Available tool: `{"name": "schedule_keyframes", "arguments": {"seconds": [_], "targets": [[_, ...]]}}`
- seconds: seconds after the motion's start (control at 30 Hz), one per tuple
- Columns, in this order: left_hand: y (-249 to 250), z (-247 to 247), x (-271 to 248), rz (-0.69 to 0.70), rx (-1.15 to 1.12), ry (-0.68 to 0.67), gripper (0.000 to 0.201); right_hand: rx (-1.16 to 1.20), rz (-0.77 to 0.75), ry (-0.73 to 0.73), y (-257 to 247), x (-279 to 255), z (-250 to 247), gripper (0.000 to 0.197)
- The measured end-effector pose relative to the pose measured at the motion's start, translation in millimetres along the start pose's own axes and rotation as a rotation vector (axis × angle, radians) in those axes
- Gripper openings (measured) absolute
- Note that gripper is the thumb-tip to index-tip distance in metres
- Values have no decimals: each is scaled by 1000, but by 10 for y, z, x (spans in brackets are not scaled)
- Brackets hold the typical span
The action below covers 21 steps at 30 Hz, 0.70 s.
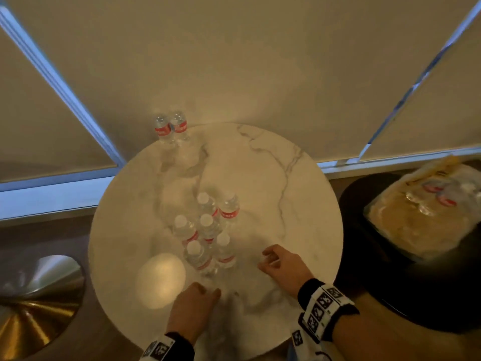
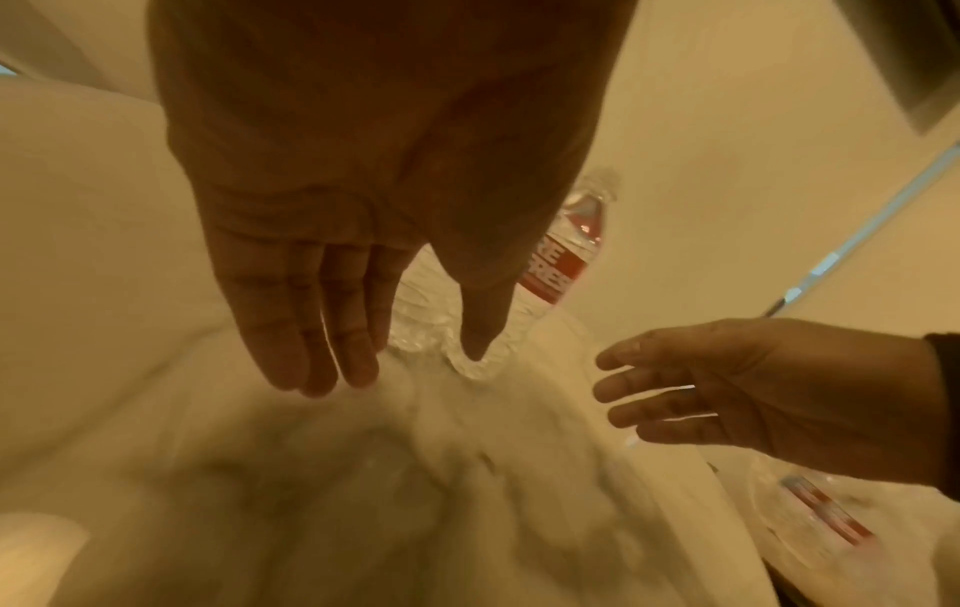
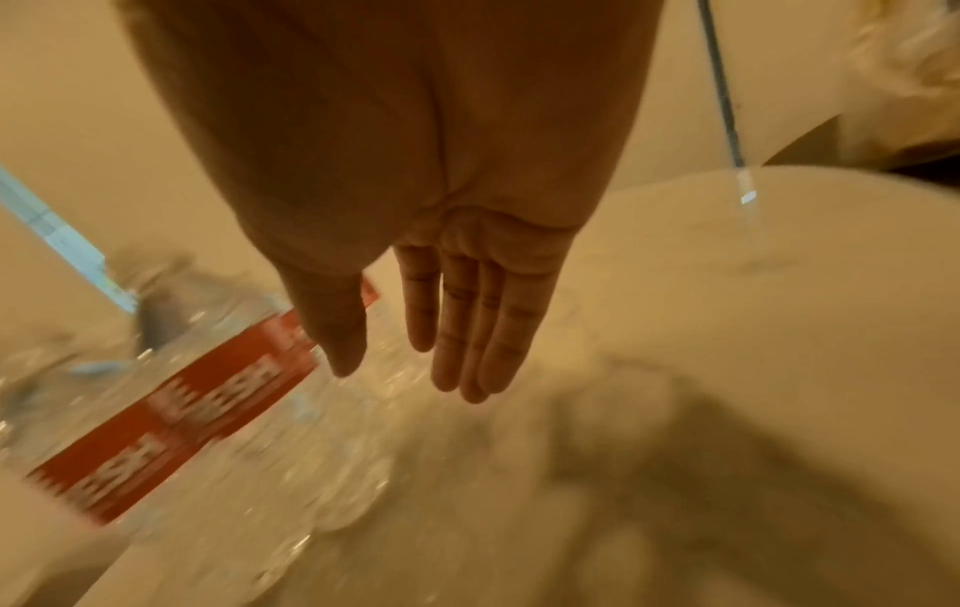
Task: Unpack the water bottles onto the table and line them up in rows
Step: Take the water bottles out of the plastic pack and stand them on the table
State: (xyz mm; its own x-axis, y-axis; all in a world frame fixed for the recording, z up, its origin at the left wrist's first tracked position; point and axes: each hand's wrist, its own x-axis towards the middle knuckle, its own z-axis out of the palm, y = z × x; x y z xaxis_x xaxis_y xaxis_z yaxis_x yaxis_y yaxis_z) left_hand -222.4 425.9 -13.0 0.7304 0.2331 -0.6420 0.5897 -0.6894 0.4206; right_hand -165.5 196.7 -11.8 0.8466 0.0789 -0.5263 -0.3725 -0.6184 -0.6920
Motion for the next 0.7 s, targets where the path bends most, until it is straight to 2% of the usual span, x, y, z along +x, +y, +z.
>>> {"name": "schedule_keyframes", "arguments": {"seconds": [0.1,0.17,0.23,0.33,0.43,0.57,0.7], "targets": [[330,298,-80,101,79,-27,33,63,33,169,447,-81,-564,17],[749,542,-100,161,92,-82,28,123,120,308,772,-74,-1019,13],[1267,837,-69,254,87,-149,23,192,224,445,1122,10,-1545,12],[2092,1288,48,384,111,-225,19,422,339,633,1614,278,-2390,12],[2907,1721,254,493,108,-336,19,539,525,786,2123,706,-3163,21],[3830,2251,461,582,115,-514,16,563,648,846,2622,1164,-3877,49],[4453,2677,622,635,142,-517,16,679,631,710,2801,1432,-4348,55]]}}
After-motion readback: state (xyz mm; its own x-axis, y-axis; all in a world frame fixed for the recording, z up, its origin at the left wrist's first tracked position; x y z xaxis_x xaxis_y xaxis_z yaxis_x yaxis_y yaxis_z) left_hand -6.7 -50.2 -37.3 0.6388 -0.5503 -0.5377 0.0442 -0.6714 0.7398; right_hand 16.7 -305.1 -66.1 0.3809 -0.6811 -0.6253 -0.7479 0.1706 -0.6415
